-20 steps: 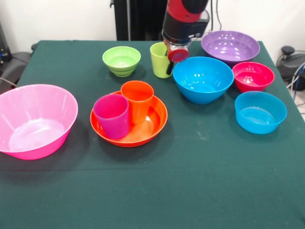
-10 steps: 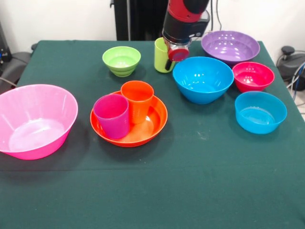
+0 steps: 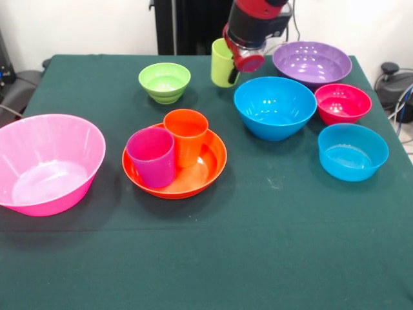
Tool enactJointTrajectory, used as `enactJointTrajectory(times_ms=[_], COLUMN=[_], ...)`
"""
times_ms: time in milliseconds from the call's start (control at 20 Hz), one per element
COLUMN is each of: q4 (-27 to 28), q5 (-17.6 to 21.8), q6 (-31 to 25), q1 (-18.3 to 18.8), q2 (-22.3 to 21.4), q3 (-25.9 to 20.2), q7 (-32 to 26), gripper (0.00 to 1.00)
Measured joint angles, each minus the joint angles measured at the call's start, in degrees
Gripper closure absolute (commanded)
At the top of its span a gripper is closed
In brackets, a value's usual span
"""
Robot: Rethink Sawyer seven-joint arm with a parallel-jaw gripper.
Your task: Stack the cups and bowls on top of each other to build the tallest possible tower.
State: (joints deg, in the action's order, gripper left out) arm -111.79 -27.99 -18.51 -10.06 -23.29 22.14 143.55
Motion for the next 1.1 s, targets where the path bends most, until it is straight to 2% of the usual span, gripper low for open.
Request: enactJointTrajectory(times_ms=[100,250,450,700,1100], q4=[3.1,6.0,12.4,21.1,29.4], q5=[2.7,4.1,6.3,11.0,15.9], q6=[-5.0,-7.7,-11.3,-13.8,-15.2], q1=[-1.4,-2.6,-3.8,-2.1,0.4], q2=[-1.1,-1.5,-1.6,-2.9,-3.6], q3=[1.7,3.1,4.9,4.5,2.6], q7=[0.0,0.0,0.0,0.0,0.0], gripper=[1.0,1.0,1.0,1.0,1.0])
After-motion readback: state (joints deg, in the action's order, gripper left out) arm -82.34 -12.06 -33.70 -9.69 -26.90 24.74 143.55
